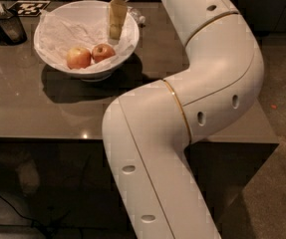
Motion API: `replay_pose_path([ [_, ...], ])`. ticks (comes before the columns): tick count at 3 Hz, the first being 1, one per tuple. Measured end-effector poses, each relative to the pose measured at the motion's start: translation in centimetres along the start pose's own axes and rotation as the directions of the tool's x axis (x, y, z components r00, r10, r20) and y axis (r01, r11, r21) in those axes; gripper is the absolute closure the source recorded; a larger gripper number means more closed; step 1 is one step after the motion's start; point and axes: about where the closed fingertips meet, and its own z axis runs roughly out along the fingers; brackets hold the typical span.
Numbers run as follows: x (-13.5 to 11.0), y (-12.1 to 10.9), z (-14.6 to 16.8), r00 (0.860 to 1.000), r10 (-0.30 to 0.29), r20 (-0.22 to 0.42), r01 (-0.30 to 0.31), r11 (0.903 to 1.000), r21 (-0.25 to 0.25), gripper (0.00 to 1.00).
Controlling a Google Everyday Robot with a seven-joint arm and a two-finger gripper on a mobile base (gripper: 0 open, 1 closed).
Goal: Pick apple from white bowl
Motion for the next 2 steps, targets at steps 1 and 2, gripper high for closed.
replay_pose_path([
  [1,-0.2,0.6,1.5,0.999,-0.013,-0.039,0.011,0.9991,-0.042,0.00],
  [2,-0.7,-0.4,2.5,1.000,-0.006,-0.027,0.005,0.9999,-0.014,0.00],
])
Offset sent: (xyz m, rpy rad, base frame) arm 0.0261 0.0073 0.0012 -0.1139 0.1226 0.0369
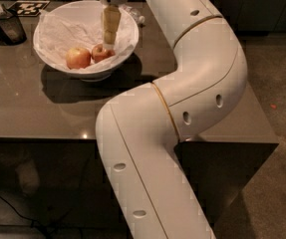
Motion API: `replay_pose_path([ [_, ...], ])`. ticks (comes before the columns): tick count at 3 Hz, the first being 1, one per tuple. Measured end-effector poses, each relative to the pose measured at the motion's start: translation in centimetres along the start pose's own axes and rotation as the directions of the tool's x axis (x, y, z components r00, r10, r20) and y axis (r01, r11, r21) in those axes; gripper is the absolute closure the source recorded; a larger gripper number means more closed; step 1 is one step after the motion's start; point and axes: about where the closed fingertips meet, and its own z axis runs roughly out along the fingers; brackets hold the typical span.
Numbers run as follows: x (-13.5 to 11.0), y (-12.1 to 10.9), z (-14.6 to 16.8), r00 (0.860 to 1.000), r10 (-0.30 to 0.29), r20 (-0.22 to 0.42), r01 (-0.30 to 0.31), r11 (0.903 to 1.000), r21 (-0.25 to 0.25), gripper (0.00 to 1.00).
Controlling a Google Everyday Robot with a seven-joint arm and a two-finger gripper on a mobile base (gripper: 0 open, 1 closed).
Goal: Pick apple from white bowl
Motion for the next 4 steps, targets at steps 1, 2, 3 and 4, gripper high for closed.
replay_pose_path([
  [1,0.0,0.0,0.0,1.000,0.000,0.000,0.000,1.0000,0.000,0.02],
  [2,0.0,0.0,0.0,1.000,0.000,0.000,0.000,1.0000,0.000,0.18],
  [3,0.0,0.0,0.1,1.000,0.000,0.000,0.000,1.0000,0.000,0.11],
  [4,-0.2,0.0,1.0,1.000,-0.006,0.006,0.006,0.9999,-0.010,0.04],
])
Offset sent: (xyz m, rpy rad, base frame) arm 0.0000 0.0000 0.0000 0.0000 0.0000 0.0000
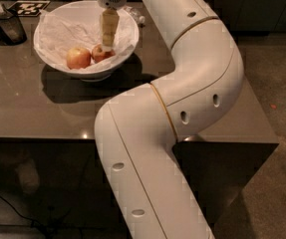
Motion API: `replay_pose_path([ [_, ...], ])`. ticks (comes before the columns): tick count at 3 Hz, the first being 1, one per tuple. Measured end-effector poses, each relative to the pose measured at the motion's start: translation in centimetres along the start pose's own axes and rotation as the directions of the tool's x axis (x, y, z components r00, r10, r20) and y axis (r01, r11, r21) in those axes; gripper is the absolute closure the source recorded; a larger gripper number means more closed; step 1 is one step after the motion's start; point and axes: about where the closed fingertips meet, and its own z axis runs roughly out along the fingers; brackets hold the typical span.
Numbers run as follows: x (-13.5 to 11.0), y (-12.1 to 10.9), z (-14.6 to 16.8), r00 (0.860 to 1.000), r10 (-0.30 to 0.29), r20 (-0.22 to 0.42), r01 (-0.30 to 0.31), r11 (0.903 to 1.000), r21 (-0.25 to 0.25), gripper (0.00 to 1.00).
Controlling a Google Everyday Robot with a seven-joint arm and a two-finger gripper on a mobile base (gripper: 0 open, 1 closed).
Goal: Pick apple from white bowl
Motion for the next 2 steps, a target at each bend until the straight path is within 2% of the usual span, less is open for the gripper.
replay_pose_path([
  [1,-0.21,0.15,1.24,1.000,-0.010,0.002,0.010,0.9998,-0.020,0.18],
  [2,-0.21,0.15,1.26,1.000,-0.010,0.002,0.010,0.9997,-0.020,0.21],
])
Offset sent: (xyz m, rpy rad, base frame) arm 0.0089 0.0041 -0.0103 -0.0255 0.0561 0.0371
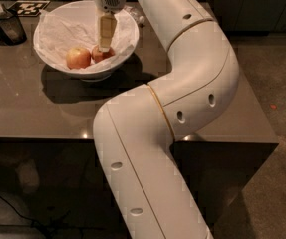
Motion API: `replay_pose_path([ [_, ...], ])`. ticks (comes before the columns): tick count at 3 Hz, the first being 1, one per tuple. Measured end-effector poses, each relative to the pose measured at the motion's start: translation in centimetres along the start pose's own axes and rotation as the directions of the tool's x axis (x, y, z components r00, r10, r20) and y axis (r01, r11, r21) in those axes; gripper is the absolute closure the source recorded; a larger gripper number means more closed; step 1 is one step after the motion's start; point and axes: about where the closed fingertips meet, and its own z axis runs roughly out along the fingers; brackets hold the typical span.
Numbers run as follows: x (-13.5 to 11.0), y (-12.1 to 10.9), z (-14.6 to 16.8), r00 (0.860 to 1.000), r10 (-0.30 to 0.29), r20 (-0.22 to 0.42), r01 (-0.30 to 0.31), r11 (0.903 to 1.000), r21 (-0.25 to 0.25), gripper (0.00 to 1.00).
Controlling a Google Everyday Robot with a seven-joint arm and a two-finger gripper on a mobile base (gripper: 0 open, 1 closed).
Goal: Pick apple from white bowl
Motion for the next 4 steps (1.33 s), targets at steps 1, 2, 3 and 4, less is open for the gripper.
replay_pose_path([
  [1,0.1,0.1,0.8,1.000,-0.003,0.006,0.003,0.9999,-0.012,0.23],
  [2,0.2,0.2,1.7,1.000,-0.001,0.017,0.002,0.9996,-0.026,0.22],
  [3,0.4,0.2,2.1,1.000,0.000,0.022,0.001,0.9995,-0.031,0.18],
  [4,0.7,0.3,2.6,1.000,0.006,0.027,-0.005,0.9993,-0.038,0.17],
])
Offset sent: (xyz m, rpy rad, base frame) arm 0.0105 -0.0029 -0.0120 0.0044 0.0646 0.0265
